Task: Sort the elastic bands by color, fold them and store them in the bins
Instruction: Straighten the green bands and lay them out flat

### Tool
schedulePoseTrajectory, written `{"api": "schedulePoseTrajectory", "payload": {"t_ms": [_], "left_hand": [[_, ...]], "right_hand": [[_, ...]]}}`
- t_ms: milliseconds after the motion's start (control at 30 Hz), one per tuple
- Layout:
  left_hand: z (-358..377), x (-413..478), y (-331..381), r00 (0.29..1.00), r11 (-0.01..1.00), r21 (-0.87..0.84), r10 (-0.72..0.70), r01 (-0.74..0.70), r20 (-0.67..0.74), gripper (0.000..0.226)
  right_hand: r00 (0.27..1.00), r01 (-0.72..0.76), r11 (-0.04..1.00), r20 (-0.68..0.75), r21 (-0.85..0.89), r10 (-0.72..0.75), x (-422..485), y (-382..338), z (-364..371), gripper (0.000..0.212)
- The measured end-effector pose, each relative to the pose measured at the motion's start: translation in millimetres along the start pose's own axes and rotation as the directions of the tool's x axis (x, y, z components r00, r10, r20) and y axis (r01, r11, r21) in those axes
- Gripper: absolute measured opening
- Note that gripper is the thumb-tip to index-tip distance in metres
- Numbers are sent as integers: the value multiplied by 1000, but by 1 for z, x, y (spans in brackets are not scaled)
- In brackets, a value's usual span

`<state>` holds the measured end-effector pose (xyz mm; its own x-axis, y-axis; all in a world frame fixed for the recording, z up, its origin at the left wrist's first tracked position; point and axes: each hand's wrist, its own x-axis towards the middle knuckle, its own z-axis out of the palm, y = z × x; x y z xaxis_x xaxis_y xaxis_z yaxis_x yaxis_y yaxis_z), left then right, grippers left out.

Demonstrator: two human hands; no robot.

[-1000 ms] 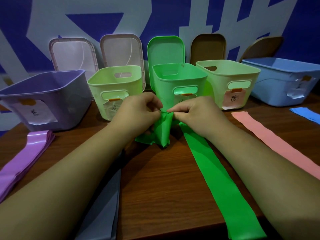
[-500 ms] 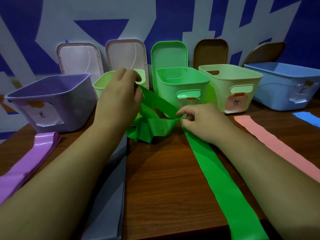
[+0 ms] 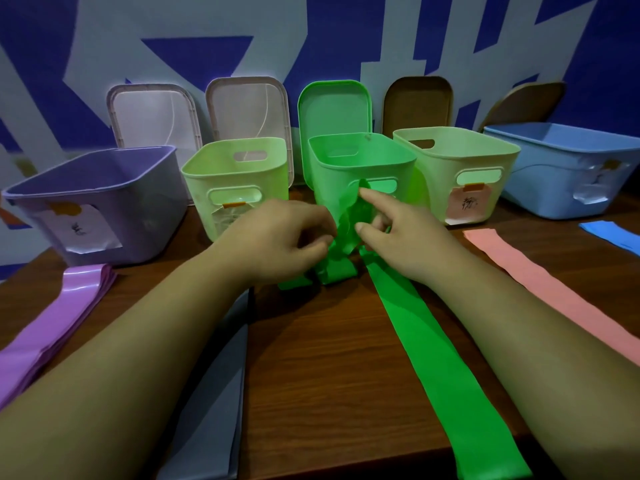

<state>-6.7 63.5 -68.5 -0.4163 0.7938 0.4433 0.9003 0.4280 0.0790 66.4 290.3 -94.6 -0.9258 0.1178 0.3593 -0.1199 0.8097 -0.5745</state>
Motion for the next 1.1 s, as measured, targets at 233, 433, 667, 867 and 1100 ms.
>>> {"api": "schedulePoseTrajectory", "payload": {"t_ms": [233, 433, 667, 867, 1100], "left_hand": [[16, 6, -8, 968, 987, -42, -161, 156, -194, 30], [17, 8, 1, 952, 991, -37, -131, 126, -277, 26], [11, 7, 1, 935, 994, -39, -105, 98, -339, 18], [-17, 13, -1, 911, 993, -58, -118, 104, -395, 15], [-87, 51, 18, 926, 975, 220, 95, -14, -365, 17]], "right_hand": [[999, 40, 996, 8, 77, -41, -4, -7, -1, 64], [996, 63, 993, 54, 102, -69, -6, -8, 1, 65], [995, 62, 989, 76, 132, -72, -8, -6, 0, 55], [995, 101, 987, -23, 126, -99, -4, 2, 1, 38], [990, 112, 975, -107, 191, -92, -4, 7, -6, 33]]}}
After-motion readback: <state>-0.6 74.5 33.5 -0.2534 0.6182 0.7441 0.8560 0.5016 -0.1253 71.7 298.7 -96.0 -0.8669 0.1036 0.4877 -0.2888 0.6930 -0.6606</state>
